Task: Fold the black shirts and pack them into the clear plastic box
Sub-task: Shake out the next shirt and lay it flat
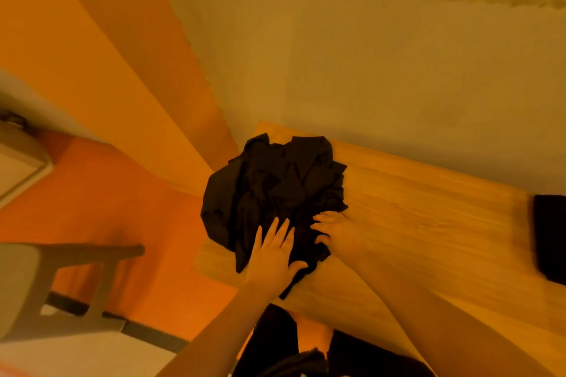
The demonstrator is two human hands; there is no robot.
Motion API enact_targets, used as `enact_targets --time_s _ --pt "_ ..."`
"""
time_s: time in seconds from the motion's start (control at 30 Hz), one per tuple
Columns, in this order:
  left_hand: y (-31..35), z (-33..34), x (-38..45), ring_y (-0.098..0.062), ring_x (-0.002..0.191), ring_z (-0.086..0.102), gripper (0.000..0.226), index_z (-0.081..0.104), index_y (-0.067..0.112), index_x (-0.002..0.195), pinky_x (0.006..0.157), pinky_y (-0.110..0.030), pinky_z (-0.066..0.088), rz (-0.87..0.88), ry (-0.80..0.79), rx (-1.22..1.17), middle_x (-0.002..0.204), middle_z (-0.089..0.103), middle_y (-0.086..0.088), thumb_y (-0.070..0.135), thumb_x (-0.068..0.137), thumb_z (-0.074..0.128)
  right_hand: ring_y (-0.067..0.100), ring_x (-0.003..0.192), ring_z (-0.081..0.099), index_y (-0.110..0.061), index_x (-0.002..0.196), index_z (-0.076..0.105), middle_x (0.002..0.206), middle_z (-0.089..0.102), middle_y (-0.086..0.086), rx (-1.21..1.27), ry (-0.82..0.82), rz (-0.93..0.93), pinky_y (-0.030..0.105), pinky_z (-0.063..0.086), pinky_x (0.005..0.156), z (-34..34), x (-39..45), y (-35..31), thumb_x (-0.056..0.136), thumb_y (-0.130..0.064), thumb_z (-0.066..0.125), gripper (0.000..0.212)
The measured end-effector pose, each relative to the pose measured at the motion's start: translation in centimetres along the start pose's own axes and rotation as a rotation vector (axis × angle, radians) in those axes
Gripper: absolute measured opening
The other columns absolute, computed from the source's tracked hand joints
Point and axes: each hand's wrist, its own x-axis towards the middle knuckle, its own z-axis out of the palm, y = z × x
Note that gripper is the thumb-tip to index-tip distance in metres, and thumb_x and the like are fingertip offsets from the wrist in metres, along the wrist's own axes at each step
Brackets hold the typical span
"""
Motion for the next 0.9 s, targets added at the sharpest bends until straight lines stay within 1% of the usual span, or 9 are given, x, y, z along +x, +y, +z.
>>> enact_targets --time_s 0.07,0.13,0.27,0.37,0.5,0.57,0.67,0.77,0.9 --pt "0.1 0.0 0.0 -0.018 0.145 -0.007 0.066 0.015 0.021 0.149 0.114 -0.039 -0.011 -0.001 0.041 -0.086 0.158 0.006 0.003 0.054 0.094 0.033 0.017 0.065 0.07 -0.012 0.063 0.073 0.071 0.071 0.003 0.124 0.059 -0.034 0.018 0.049 0.066 0.7 -0.1 0.6 0.053 -0.01 0.069 0.011" --pt "0.3 -0.3 0.1 -0.015 0.144 0.007 0.054 0.031 0.025 0.144 0.115 -0.033 -0.005 -0.022 0.125 -0.216 0.154 0.023 0.006 0.048 0.095 0.038 0.02 0.074 0.069 -0.006 0.067 0.074 0.075 0.072 0.009 0.235 0.077 -0.018 0.02 0.051 0.067 -0.5 -0.5 0.0 0.062 -0.001 0.07 0.009" --pt "1.3 -2.8 0.4 -0.013 0.125 0.045 0.039 0.059 0.016 0.125 0.102 -0.018 0.027 -0.083 0.303 -0.638 0.129 0.056 0.002 0.032 0.089 0.06 0.02 0.102 0.059 0.0 0.098 0.071 0.106 0.067 0.012 0.441 0.127 0.14 0.015 0.039 0.085 -5.5 -1.0 -0.4 0.085 -0.004 0.063 0.016" --pt "2.8 -6.7 0.8 -0.003 0.119 0.044 0.051 0.051 0.02 0.132 0.097 -0.014 0.032 -0.047 0.271 -0.928 0.126 0.052 0.011 0.024 0.083 0.068 0.009 0.083 0.06 -0.003 0.097 0.071 0.092 0.068 0.009 0.597 0.148 0.185 0.022 0.046 0.08 -10.9 -1.4 -0.8 0.084 -0.001 0.062 0.015" --pt "5.9 -14.1 2.7 -0.003 0.116 0.049 0.05 0.052 0.021 0.13 0.094 -0.016 0.038 0.105 0.212 -1.14 0.123 0.054 0.01 0.019 0.083 0.068 -0.008 0.057 0.056 0.001 0.093 0.07 0.069 0.059 -0.007 0.586 0.179 0.151 0.005 0.043 0.062 -19.3 -1.7 -0.8 0.083 0.005 0.061 0.014" --pt "7.8 -18.2 3.5 -0.006 0.106 0.059 0.035 0.061 0.02 0.119 0.09 -0.021 0.046 0.189 0.184 -1.206 0.111 0.064 0.004 0.018 0.085 0.065 -0.012 0.055 0.054 -0.005 0.083 0.069 0.067 0.059 -0.008 0.508 0.191 0.085 0.005 0.042 0.061 -24.0 -2.0 -1.2 0.082 0.004 0.062 0.012" --pt "10.5 -23.9 3.8 -0.004 0.07 0.063 0.006 0.066 0.012 0.087 0.067 -0.02 0.049 0.244 0.316 -1.195 0.08 0.066 -0.001 0.018 0.086 0.065 -0.009 0.054 0.056 -0.01 0.076 0.065 0.067 0.061 -0.004 0.453 0.266 0.028 0.007 0.044 0.06 -30.6 -3.0 -1.9 0.083 0.005 0.06 0.018" --pt "11.7 -29.5 3.7 -0.015 0.077 0.067 0.015 0.069 0.006 0.088 0.07 -0.026 0.052 0.278 0.379 -1.215 0.086 0.07 -0.009 0.019 0.087 0.062 -0.005 0.055 0.06 -0.01 0.074 0.063 0.068 0.062 0.0 0.454 0.362 -0.013 0.01 0.048 0.06 -36.7 -4.8 -2.1 0.085 0.006 0.057 0.021" --pt "13.0 -37.0 2.9 -0.007 0.078 0.066 0.014 0.07 0.015 0.085 0.071 -0.018 0.053 0.452 0.37 -1.236 0.083 0.07 0.002 0.016 0.091 0.057 0.0 0.063 0.063 -0.014 0.075 0.064 0.073 0.064 0.001 0.448 0.442 -0.063 0.017 0.053 0.068 -43.8 -7.6 -2.3 0.086 0.004 0.057 0.022"
